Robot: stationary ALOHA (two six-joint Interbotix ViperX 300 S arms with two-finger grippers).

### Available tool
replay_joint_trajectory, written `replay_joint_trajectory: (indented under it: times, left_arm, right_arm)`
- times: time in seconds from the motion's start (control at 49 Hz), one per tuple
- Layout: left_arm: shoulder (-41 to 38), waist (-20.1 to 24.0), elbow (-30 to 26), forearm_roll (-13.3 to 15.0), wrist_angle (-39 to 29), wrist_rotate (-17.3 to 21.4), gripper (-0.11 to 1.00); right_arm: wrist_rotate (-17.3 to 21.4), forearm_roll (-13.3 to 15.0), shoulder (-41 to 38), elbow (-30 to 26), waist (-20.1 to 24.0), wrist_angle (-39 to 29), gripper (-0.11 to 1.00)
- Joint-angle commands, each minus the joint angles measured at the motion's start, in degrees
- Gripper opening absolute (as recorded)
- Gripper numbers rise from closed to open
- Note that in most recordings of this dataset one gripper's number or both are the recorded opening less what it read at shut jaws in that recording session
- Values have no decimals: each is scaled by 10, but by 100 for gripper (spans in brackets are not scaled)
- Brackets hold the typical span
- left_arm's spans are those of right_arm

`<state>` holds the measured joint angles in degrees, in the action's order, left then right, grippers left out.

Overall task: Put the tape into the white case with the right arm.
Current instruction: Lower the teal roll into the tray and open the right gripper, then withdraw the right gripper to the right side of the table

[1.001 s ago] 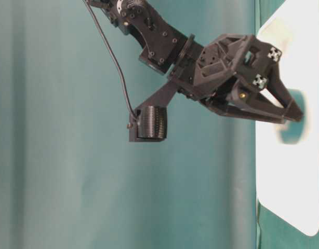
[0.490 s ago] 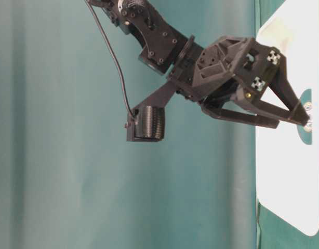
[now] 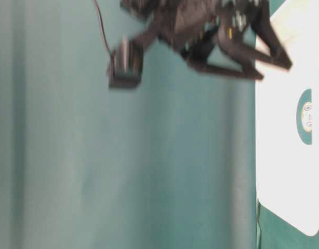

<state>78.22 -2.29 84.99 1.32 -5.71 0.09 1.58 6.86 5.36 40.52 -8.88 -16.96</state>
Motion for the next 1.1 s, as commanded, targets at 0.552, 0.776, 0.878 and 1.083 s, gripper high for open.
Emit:
replay_joint_trajectory:
  times: [0.552,0.776,0.878,1.083]
  left_arm:
    - [-4,2,-6,-1,4,-1,0]
    - [-4,2,-6,0,4,-1,0]
    - [-4,2,-6,0,3,-1,0]
    - [-4,2,-6,-1,3,-1,0]
  right_arm:
    - [76,-1,381,308,0,94,74]
    - [85,-2,398,327,0,69,74]
    - [85,-2,397,326,1,69,74]
    - [85,-2,397,330,42,69,74]
